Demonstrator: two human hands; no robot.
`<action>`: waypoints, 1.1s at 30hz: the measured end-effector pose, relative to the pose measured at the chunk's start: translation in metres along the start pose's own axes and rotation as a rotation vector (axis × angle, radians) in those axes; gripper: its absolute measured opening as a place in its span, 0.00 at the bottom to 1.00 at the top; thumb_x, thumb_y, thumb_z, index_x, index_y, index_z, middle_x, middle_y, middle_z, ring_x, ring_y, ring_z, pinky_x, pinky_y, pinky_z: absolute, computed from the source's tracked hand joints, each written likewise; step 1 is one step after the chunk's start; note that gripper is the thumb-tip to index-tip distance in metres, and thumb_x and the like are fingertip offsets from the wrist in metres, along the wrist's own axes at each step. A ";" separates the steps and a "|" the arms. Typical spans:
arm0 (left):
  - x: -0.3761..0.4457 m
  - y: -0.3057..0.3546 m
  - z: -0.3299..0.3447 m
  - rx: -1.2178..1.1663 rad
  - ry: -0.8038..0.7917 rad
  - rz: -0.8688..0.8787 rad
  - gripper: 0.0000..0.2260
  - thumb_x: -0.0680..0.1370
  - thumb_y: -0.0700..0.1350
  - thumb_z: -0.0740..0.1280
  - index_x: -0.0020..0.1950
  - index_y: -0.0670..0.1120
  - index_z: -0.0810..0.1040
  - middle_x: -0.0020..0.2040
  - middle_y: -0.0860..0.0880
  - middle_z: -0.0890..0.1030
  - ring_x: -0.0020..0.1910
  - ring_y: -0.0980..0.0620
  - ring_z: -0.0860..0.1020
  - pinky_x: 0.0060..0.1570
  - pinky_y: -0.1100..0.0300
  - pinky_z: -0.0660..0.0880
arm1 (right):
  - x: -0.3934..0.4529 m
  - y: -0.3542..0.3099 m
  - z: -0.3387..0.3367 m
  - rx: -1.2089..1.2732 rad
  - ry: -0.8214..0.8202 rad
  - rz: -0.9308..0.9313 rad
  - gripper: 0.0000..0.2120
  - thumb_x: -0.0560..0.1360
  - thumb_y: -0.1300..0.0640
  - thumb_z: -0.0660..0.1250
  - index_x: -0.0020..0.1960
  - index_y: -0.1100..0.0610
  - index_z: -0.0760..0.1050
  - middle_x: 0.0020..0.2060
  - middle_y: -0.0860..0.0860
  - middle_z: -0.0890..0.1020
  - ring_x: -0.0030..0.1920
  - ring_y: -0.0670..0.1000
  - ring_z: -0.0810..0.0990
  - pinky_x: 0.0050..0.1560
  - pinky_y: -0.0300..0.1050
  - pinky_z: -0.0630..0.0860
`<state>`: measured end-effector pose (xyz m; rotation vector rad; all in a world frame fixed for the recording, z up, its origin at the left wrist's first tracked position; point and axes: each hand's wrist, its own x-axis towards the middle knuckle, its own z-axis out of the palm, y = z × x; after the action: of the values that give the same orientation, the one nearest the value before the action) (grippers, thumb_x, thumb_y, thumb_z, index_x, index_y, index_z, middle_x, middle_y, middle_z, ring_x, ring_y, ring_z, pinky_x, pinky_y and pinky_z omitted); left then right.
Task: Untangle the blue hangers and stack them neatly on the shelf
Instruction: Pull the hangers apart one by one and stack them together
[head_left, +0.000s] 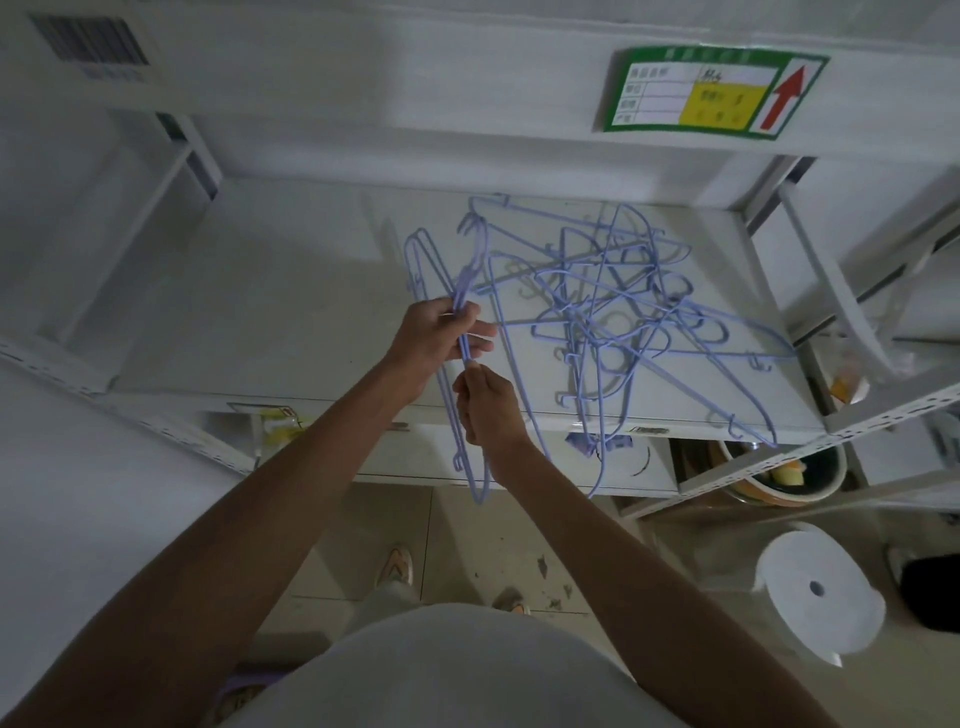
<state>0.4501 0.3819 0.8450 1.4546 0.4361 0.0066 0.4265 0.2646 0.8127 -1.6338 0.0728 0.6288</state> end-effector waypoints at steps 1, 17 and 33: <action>0.002 -0.001 -0.003 0.016 0.025 0.015 0.09 0.83 0.40 0.64 0.57 0.34 0.76 0.49 0.34 0.84 0.39 0.46 0.86 0.42 0.57 0.83 | 0.002 -0.002 0.004 -0.017 -0.005 0.001 0.17 0.84 0.55 0.54 0.39 0.54 0.73 0.24 0.47 0.70 0.24 0.48 0.65 0.25 0.39 0.61; 0.012 -0.009 -0.024 0.127 -0.204 0.067 0.10 0.85 0.38 0.59 0.56 0.33 0.77 0.51 0.30 0.82 0.39 0.42 0.85 0.49 0.47 0.82 | 0.031 0.010 -0.106 0.076 0.239 0.137 0.07 0.83 0.62 0.60 0.48 0.59 0.75 0.35 0.58 0.77 0.26 0.53 0.75 0.25 0.36 0.68; 0.018 -0.032 0.051 0.200 -0.221 0.041 0.10 0.84 0.39 0.60 0.55 0.34 0.79 0.47 0.34 0.84 0.35 0.49 0.85 0.36 0.61 0.81 | 0.066 0.017 -0.213 -0.873 0.468 0.058 0.20 0.81 0.42 0.59 0.59 0.56 0.78 0.55 0.60 0.83 0.56 0.63 0.82 0.54 0.53 0.77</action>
<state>0.4736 0.3342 0.8123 1.6405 0.2306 -0.1674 0.5507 0.0829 0.7744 -2.6144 0.2080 0.3080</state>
